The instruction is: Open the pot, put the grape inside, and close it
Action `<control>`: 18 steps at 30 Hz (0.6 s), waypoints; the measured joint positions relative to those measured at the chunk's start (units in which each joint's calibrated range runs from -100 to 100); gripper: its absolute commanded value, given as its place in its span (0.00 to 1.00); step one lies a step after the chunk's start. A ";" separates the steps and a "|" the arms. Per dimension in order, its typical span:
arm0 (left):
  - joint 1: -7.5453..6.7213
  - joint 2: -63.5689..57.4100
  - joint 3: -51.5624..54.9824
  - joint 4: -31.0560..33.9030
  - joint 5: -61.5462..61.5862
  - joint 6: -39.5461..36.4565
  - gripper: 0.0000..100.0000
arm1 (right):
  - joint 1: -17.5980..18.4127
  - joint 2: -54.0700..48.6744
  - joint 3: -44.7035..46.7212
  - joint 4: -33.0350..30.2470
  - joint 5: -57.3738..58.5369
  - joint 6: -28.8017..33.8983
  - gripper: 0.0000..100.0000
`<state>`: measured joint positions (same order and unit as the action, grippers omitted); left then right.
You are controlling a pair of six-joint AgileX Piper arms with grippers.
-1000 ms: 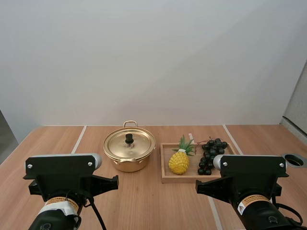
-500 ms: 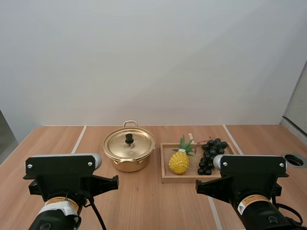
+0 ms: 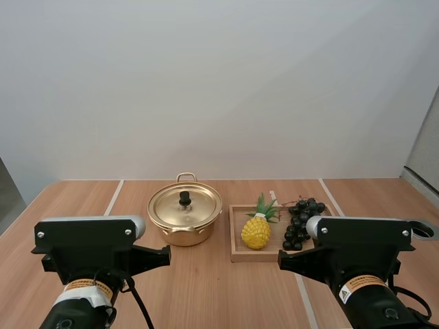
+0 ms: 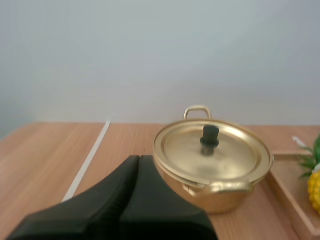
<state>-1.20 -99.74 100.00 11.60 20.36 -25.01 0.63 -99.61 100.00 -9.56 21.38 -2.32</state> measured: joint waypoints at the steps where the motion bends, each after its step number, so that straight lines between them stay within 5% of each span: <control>1: 0.00 0.00 0.00 0.00 -3.53 0.00 0.00 | 0.00 0.00 -0.06 -0.44 -3.53 0.00 0.00; 7: 0.00 0.00 -3.24 0.00 -15.06 0.00 0.00 | 0.00 0.00 -0.66 -3.31 -19.06 0.00 0.00; 18: 0.00 -0.11 -20.05 0.00 -17.05 2.42 0.00 | 0.00 -0.25 -26.42 -3.71 -10.74 -0.08 0.00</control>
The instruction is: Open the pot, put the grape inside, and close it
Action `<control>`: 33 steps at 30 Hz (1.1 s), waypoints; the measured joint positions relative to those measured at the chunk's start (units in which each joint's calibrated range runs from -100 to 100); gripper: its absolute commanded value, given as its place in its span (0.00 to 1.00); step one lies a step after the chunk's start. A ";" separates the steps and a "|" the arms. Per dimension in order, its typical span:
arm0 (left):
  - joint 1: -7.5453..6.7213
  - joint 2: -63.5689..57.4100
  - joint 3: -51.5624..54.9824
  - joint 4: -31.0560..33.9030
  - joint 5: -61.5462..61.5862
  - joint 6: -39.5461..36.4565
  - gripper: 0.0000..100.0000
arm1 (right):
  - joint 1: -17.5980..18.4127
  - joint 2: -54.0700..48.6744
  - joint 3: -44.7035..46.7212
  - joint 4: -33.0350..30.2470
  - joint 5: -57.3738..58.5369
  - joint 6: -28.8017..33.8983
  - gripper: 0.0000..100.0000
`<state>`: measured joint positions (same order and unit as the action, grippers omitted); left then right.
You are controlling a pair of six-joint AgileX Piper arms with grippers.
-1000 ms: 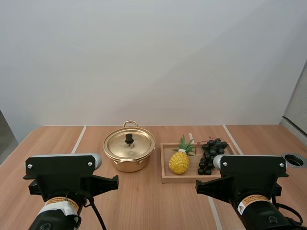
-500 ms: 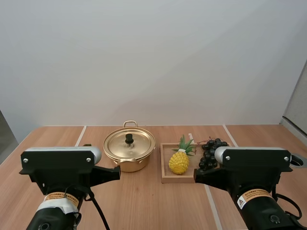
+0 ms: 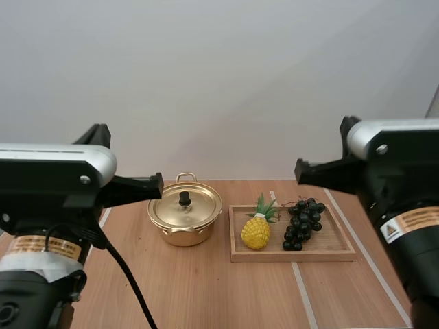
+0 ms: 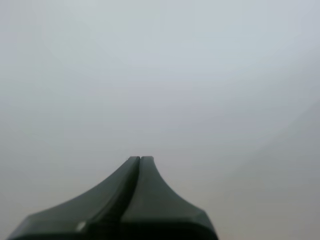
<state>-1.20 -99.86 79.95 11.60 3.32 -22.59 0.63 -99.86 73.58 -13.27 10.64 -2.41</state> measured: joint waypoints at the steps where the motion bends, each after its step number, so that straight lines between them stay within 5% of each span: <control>1: 0.00 0.00 -1.67 0.00 0.00 1.22 0.00 | 0.00 0.00 -2.84 0.00 2.42 0.00 0.00; 10: 0.00 -0.14 -16.69 0.11 11.74 9.96 0.00 | 0.00 -0.14 -23.51 -0.44 17.71 0.00 0.00; 21: 0.00 0.66 -34.86 0.11 31.55 4.14 0.00 | 0.00 0.77 -35.91 -0.44 19.83 0.00 0.00; 26: 0.00 5.76 -39.36 0.11 32.22 3.94 0.00 | 0.00 6.26 -38.63 -0.44 19.56 0.00 0.00; 33: 0.00 28.51 -52.80 0.11 37.95 3.94 0.00 | 0.00 24.99 -46.11 -0.44 20.11 0.00 0.00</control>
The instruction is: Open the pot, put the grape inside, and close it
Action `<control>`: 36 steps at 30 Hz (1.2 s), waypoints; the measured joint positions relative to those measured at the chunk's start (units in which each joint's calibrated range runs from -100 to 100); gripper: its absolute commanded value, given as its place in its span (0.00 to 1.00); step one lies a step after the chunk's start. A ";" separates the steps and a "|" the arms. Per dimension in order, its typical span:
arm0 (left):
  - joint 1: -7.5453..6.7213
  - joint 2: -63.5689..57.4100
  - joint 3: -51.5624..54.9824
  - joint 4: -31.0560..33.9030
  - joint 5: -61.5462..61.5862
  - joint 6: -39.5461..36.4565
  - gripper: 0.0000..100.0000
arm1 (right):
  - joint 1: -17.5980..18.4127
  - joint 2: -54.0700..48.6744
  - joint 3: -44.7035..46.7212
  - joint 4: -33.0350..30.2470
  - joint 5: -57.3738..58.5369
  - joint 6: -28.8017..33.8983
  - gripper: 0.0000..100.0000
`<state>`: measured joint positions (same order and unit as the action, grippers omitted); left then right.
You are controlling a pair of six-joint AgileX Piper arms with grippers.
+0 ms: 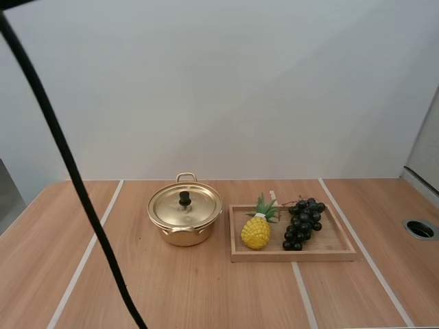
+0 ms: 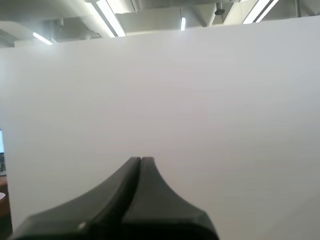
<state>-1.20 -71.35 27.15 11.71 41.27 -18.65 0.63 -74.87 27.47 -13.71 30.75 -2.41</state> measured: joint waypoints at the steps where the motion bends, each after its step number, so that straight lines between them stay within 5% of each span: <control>1: 0.00 2.25 -1.24 0.00 0.21 0.00 0.00 | 0.00 2.02 -1.02 0.00 0.00 0.00 0.00; 5: 0.00 8.24 -4.02 0.00 1.18 0.00 0.04 | 0.00 7.17 -4.11 0.00 -1.12 0.00 0.00; 6: 0.00 9.13 -4.58 0.00 1.83 0.00 0.09 | 0.00 7.85 -4.72 0.00 -1.12 0.00 0.08; 9: 0.00 11.04 -5.91 0.00 4.27 0.52 0.34 | 0.00 8.79 -6.00 -0.09 0.08 -0.85 0.58; 11: 0.00 12.22 -6.77 0.00 5.57 1.39 0.63 | 0.00 9.09 -6.26 -0.23 0.47 -2.31 0.99; 13: 0.00 13.66 -7.38 0.00 6.43 2.50 0.95 | 0.00 9.29 -6.55 -0.38 0.85 -4.40 1.00; 14: 0.00 14.41 -7.57 0.00 6.61 3.18 1.00 | 0.00 9.23 -6.67 -0.38 1.05 -5.43 1.00; 21: 0.00 16.53 -7.72 -1.38 11.77 11.59 1.00 | -0.14 9.23 -6.67 1.42 1.41 -9.90 1.00; 31: 0.00 20.65 -8.17 -21.65 24.87 31.04 1.00 | -0.14 9.23 -6.67 3.44 1.41 -10.64 1.00; 36: 0.00 27.96 -8.20 -24.42 31.43 33.24 1.00 | -0.14 9.23 -6.67 3.47 1.41 -10.64 1.00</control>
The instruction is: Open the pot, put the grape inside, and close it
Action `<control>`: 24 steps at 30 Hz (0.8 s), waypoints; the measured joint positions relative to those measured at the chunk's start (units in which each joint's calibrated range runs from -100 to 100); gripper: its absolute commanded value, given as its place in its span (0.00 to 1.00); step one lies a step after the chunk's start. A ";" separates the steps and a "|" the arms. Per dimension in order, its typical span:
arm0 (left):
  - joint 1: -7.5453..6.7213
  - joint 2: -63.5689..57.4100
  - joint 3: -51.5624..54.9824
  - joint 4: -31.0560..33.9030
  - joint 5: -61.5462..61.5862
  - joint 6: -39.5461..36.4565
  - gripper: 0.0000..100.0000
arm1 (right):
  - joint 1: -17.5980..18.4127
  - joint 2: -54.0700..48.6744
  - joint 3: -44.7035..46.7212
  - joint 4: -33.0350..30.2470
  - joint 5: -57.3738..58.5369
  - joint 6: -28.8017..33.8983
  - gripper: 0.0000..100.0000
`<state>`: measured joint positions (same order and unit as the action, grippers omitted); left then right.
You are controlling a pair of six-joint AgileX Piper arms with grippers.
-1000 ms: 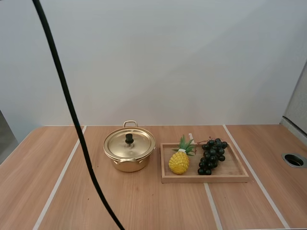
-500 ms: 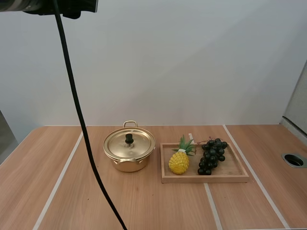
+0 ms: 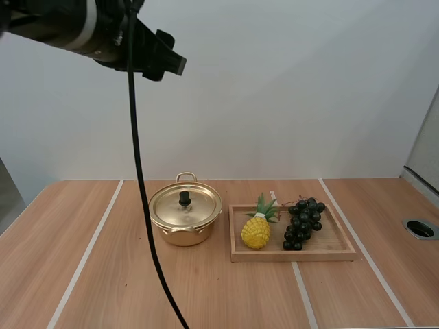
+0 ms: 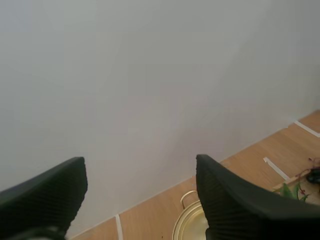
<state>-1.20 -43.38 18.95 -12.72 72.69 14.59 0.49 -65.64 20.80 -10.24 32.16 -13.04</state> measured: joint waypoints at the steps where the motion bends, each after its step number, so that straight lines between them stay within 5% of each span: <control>1: 0.00 1.67 0.00 -0.28 1.50 0.54 1.00 | 0.00 0.00 0.00 0.10 0.00 0.00 1.00; 24: 0.00 29.08 1.26 -4.42 23.84 8.37 1.00 | 0.00 0.00 0.00 0.10 0.60 0.00 1.00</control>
<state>-1.20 -14.30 20.21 -17.13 96.53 22.96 0.49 -65.64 20.80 -10.15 32.76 -13.04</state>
